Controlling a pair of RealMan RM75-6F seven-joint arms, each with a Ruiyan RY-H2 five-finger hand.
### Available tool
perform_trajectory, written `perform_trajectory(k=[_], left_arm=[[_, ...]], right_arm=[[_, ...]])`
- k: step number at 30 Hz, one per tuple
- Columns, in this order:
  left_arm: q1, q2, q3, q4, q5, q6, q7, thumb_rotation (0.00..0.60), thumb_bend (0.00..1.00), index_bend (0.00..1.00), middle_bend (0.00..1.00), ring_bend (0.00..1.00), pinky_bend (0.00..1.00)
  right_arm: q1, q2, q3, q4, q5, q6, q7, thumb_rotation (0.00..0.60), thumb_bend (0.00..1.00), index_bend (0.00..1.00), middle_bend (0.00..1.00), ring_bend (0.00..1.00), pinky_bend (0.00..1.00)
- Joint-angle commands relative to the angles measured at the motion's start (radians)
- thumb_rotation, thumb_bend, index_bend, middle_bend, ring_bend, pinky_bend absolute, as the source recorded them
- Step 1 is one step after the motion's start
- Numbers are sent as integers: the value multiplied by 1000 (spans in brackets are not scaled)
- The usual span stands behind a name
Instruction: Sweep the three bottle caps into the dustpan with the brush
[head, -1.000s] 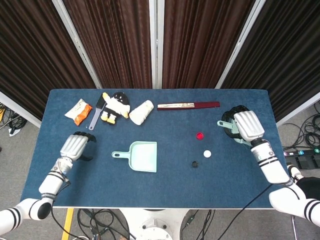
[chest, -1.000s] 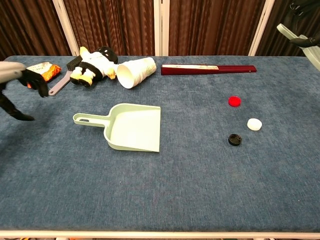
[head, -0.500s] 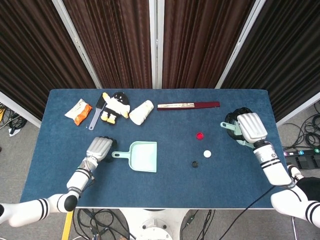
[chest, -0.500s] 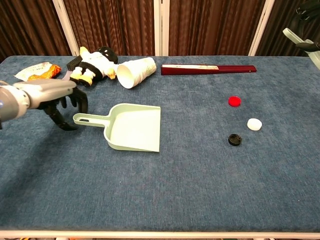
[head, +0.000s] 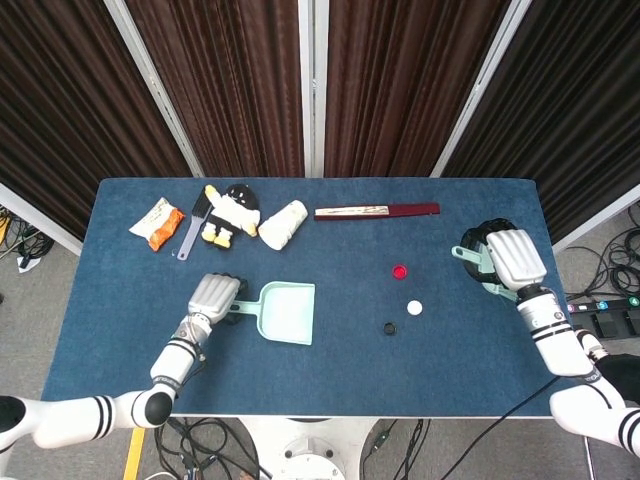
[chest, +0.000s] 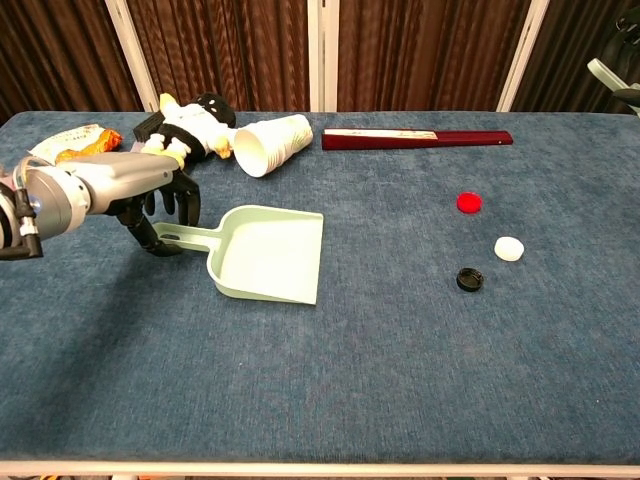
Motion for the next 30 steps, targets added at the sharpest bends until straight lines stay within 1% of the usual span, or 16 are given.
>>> perform_trajectory(k=[1,4,6,10,14,19,21,23,26,30], left_arm=[[-2,-1,9,2,-10,4,3,600,258,440,400,331,374],[-2,-4,14,4,-11,8,-8,600,259,449,406,334,376],[0,-13,11,14,-1,19,-25,600,266,472,427,352,391],[9,-26,5,31,31,33,-76,600,313,525,487,401,427],[11,-17,6,34,41,11,-111,600,344,546,506,408,428],[25,-27,-3,55,82,12,-192,600,393,622,580,481,459],[31,-18,-3,54,107,12,-221,600,399,634,592,494,464],[35,-3,-3,45,128,16,-237,600,401,636,594,494,465],[32,8,-8,35,130,19,-235,600,401,636,596,495,464],[19,-4,-13,47,122,1,-238,600,402,636,595,494,464]], right_arm=[[0,-2,-1,2,0,-1,0,600,426,693,598,288,238],[0,-6,-2,6,0,-4,1,600,425,693,598,288,238],[0,-8,-3,8,1,-6,-1,600,425,693,598,288,238],[-1,-10,-5,12,5,-8,-11,600,425,693,598,288,238],[-4,-13,-6,12,9,-7,-16,600,425,693,598,288,238],[-9,-14,-11,6,3,-5,-3,600,425,693,598,288,238],[-12,-9,-13,-8,-4,-8,30,600,425,693,599,288,238],[-13,2,-15,-26,-21,-13,90,600,425,695,601,289,238],[-8,7,-26,-39,-57,-24,174,600,426,702,602,289,238],[11,-9,-53,-37,-119,-45,269,600,427,705,602,289,238]])
